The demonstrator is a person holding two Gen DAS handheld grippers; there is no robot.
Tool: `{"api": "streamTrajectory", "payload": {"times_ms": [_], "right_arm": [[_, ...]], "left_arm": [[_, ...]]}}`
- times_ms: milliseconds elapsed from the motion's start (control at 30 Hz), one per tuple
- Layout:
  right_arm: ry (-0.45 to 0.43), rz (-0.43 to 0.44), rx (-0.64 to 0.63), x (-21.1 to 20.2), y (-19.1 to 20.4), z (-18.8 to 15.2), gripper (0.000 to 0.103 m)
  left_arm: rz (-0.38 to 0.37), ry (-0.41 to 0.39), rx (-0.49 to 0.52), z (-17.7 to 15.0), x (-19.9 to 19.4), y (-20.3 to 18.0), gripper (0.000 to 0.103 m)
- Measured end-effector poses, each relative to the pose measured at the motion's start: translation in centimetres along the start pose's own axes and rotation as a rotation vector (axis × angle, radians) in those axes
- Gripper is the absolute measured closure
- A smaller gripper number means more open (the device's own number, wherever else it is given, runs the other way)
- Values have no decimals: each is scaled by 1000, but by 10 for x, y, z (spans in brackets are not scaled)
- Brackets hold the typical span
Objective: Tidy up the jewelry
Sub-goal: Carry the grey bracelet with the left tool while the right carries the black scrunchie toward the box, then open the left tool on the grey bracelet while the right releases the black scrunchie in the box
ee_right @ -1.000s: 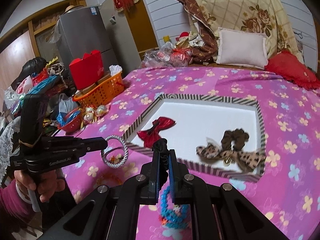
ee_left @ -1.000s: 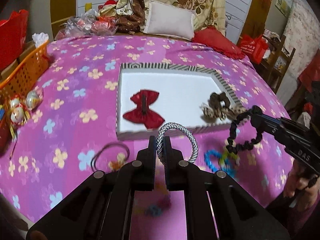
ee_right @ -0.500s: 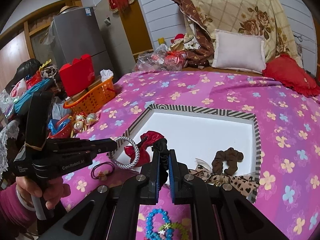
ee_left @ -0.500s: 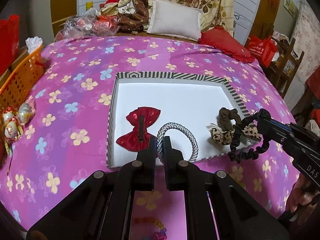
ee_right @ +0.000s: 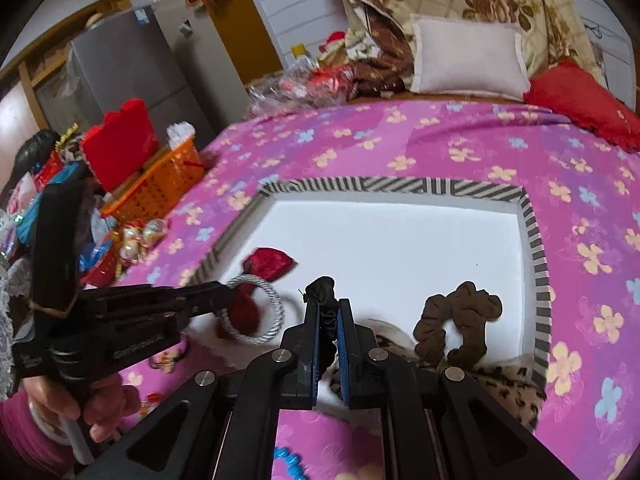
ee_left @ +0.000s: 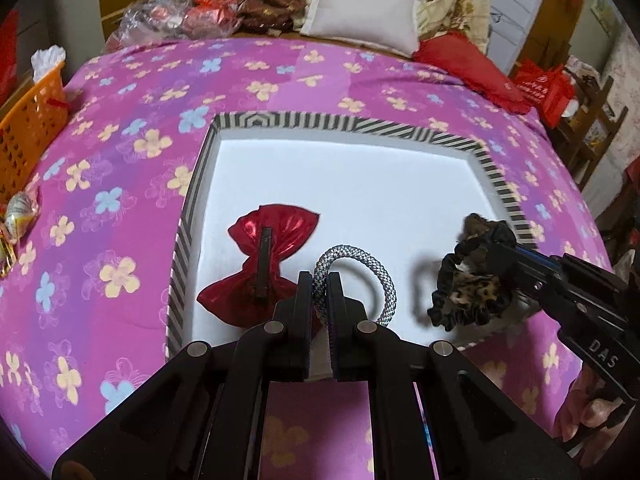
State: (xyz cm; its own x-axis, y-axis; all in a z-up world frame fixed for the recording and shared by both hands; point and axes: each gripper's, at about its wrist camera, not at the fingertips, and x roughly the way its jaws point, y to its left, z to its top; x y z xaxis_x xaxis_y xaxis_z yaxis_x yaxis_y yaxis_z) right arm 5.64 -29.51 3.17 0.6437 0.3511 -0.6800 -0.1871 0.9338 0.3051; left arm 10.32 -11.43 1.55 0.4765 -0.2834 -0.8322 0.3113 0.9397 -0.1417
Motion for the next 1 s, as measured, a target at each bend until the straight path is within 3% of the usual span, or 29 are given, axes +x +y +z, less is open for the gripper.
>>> {"api": "streamTrajectory", "payload": {"times_ms": [333,367,400,433,500,533,600,800,867,933,1000], "right_arm": [[98,-85,13,43,-21,-12,94],[99,-90,15,42,-22,-14,92],[98,-93,18,42,-23,-15,82],[93,-93,21,40,-24,-16,66],[65,-85,30,33,-24,-17,55],[55,-81,32,29,-24,-17,55],[50,-77,33,24,-22,-16,55],[-5,-65,32,-4,-10,-20,54],[-26,-61,27,-16,-4,-23,50],[-54,-63,22,-31,3,-29,38],[-72,-64,17,-42,10,-34,36]], "left_arm": [[32,45,-25,-5,22,5,97],[33,47,-30,-5,23,6,97],[33,48,-36,-5,23,7,97],[34,51,-40,-6,24,7,96],[29,53,-41,-7,24,7,87],[26,52,-43,-8,24,7,80],[7,40,-58,-8,20,9,54],[2,-1,-60,-12,-3,8,46],[13,-21,-44,-16,-13,6,45],[32,-40,-29,-21,-23,4,45],[43,-53,-20,-27,-32,3,45]]}}
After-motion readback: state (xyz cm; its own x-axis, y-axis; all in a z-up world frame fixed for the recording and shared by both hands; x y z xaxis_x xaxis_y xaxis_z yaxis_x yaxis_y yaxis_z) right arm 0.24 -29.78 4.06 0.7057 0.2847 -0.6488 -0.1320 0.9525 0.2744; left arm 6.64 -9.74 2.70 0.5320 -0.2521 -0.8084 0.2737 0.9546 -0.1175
